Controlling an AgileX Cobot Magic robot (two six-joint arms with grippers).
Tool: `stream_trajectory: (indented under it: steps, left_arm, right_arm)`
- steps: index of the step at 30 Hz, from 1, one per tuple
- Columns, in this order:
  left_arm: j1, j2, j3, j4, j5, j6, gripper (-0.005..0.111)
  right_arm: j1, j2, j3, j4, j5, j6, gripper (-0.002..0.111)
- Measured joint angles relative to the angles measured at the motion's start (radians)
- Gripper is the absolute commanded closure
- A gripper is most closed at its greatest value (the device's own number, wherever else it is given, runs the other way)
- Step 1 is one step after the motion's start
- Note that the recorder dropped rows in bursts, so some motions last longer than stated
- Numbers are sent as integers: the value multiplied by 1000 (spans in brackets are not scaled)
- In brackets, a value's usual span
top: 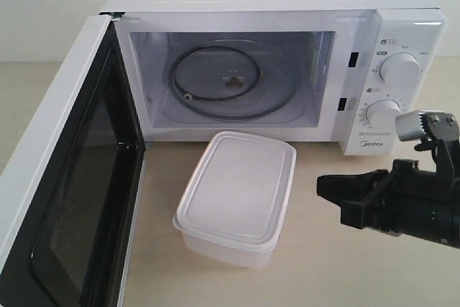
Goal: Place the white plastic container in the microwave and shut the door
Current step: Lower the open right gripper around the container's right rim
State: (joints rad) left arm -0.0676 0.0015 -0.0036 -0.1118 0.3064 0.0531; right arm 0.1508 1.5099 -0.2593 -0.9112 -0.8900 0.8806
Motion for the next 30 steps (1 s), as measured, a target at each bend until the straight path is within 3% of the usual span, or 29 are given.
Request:
stream_trajectory:
  steps: [5, 12, 18, 26, 30]
  left_arm:
    - [0, 0, 0, 0, 0, 0, 102]
    - [0, 0, 0, 0, 0, 0, 102]
    - [0, 0, 0, 0, 0, 0, 102]
    - [0, 0, 0, 0, 0, 0, 102]
    - [0, 0, 0, 0, 0, 0, 102]
  right_arm:
    - [0, -5, 35, -51, -221, 145, 109]
    - [0, 20, 35, 12, -133, 261, 109]
    - [0, 257, -75, 7, -111, 499, 109]
    - [0, 279, -83, -27, -116, 553, 109]
    - [0, 279, -83, -40, -135, 579, 102]
